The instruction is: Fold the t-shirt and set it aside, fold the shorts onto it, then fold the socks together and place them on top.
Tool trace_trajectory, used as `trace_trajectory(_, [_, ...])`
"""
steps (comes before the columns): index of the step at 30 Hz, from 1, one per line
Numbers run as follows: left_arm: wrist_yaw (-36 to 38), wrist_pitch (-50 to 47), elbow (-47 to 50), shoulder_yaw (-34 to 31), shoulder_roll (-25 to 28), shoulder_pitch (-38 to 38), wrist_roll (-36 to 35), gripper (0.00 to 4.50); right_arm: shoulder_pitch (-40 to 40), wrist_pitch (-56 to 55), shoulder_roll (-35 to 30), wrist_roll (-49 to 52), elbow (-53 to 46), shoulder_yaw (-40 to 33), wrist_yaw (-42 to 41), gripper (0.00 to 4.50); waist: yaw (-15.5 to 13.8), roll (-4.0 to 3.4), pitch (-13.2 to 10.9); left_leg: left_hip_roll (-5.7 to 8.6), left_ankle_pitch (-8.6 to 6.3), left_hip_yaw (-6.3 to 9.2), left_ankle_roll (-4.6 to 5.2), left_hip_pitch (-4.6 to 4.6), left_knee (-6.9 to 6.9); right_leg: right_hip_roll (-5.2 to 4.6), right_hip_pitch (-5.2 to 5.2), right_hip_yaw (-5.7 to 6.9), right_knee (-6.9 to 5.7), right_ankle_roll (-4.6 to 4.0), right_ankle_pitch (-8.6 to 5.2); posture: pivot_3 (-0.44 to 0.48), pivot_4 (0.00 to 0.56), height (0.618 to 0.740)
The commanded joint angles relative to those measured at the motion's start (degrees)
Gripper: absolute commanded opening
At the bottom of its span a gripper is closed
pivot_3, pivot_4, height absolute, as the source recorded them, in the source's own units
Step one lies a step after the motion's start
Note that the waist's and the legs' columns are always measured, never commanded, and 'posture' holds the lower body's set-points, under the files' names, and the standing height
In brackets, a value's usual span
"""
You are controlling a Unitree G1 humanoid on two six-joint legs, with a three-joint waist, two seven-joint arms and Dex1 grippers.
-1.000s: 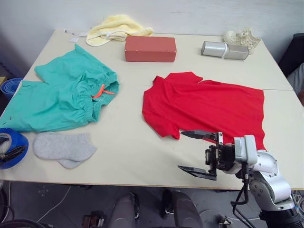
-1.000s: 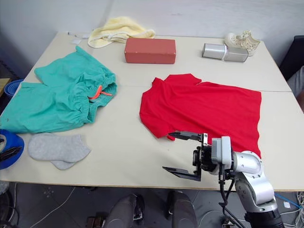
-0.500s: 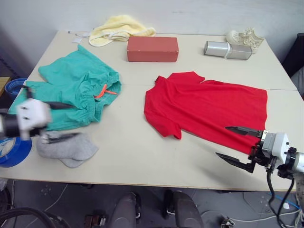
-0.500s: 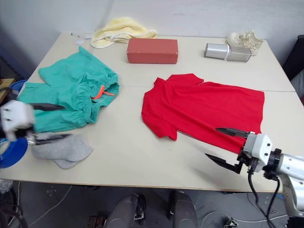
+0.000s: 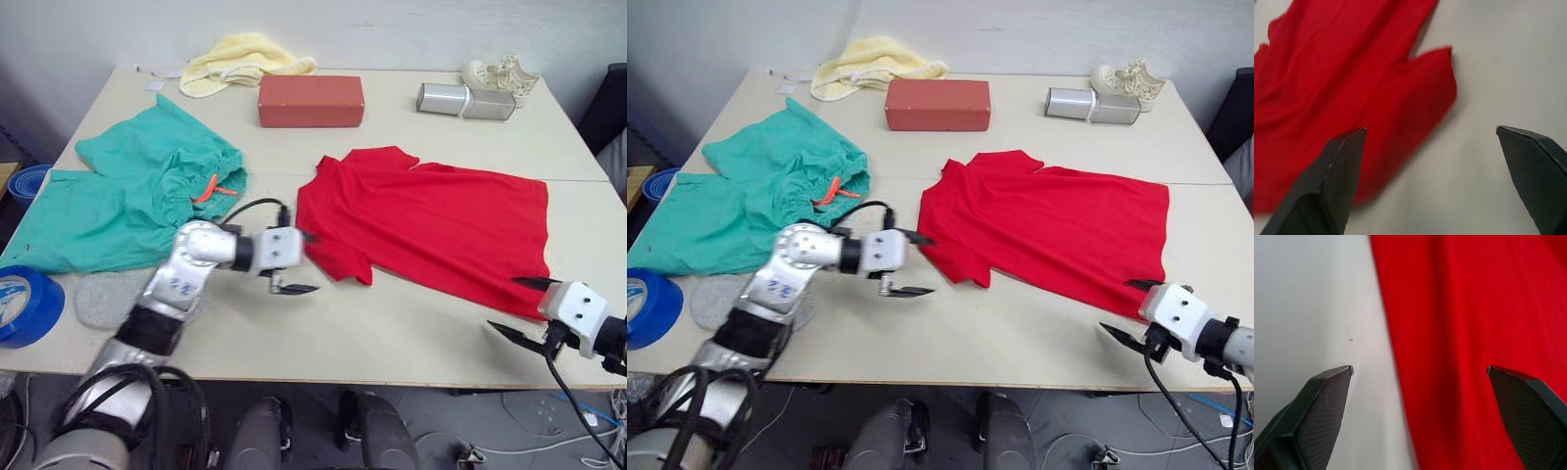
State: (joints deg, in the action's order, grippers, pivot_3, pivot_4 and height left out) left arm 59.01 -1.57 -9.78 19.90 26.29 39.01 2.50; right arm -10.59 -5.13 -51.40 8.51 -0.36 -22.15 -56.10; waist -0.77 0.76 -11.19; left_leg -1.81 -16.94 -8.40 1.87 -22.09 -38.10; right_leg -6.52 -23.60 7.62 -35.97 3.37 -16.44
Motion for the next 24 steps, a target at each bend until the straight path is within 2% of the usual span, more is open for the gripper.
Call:
trace_trajectory(1, [-3.4,2.6,-5.1,2.9,-1.5,2.5,5.5,4.47,0.2,1.2,-1.1,-2.0,-0.4,0.4,2.2,4.50,0.1,0.00,0.0,-0.01,0.00,-0.01,0.00,0.01,0.00,0.01,0.00,0.01,0.01,0.00,0.00,0.000,0.150,0.740])
trace_trajectory(3, [-5.2,4.2,-7.6,4.1,-2.4,3.8,7.9,4.47,-0.1,2.5,-1.3,-2.9,0.0,0.5,3.1,4.50,0.0,0.00,0.0,-0.02,0.00,-0.02,0.00,0.01,0.00,0.02,-0.02,0.01,0.00,0.00,0.00,0.000,0.150,0.740])
trace_trajectory(9, [-9.2,0.9,-13.9,3.7,-7.4,6.3,8.8,4.47,-0.6,5.7,-2.3,-2.3,0.5,1.9,1.6,4.50,-0.6,0.17,0.1,0.03,-0.08,0.02,0.24,0.04,-0.11,-0.10,0.11,-0.02,0.06,0.11,0.08,0.000,0.150,0.740])
trace_trajectory(10, [-9.5,0.6,-14.7,3.7,-7.8,6.6,8.9,4.29,-0.2,6.0,-2.2,-2.5,0.9,2.1,2.1,4.50,-0.7,0.24,0.2,0.02,-0.08,0.04,0.24,0.04,-0.11,-0.11,0.12,-0.02,0.07,0.11,0.08,0.000,0.150,0.740])
trace_trajectory(11, [-9.9,0.5,-15.4,3.6,-8.1,6.8,9.0,4.07,0.2,5.9,-2.1,-2.7,1.5,2.3,2.4,4.31,-0.7,0.27,0.2,0.03,-0.08,0.05,0.24,0.04,-0.11,-0.12,0.13,-0.01,0.07,0.11,0.08,0.000,0.150,0.740])
trace_trajectory(13, [-9.0,0.3,-15.7,3.6,-8.1,6.9,8.5,3.60,0.8,5.9,-2.1,-3.0,2.5,3.1,2.5,3.91,-0.6,0.29,0.2,0.03,-0.08,0.04,0.24,0.04,-0.12,-0.13,0.13,-0.02,0.07,0.11,0.08,0.000,0.150,0.740])
trace_trajectory(19, [-4.5,-1.1,-12.3,1.9,-5.3,4.8,5.4,1.64,1.0,3.5,-2.2,-2.9,3.4,3.5,2.9,1.78,-0.4,0.29,0.2,0.02,-0.07,0.03,0.22,0.04,-0.12,-0.13,0.10,-0.02,0.05,0.10,0.09,0.000,0.150,0.740])
trace_trajectory(21, [2.2,-0.4,-9.5,1.7,-4.4,2.8,0.5,0.89,0.9,2.0,-2.3,-2.5,3.5,3.0,2.9,0.99,-0.3,0.28,0.2,0.00,-0.07,0.02,0.19,0.05,-0.11,-0.12,0.09,0.00,0.04,0.10,0.09,0.000,0.150,0.740])
trace_trajectory(24, [5.5,-3.4,-6.3,0.3,-3.8,0.1,-3.5,0.05,0.7,-0.7,-2.3,-2.1,3.5,2.3,2.8,0.08,-0.3,0.26,0.2,0.00,-0.06,0.00,0.17,0.03,-0.10,-0.11,0.06,0.00,0.05,0.09,0.08,0.000,0.150,0.740])
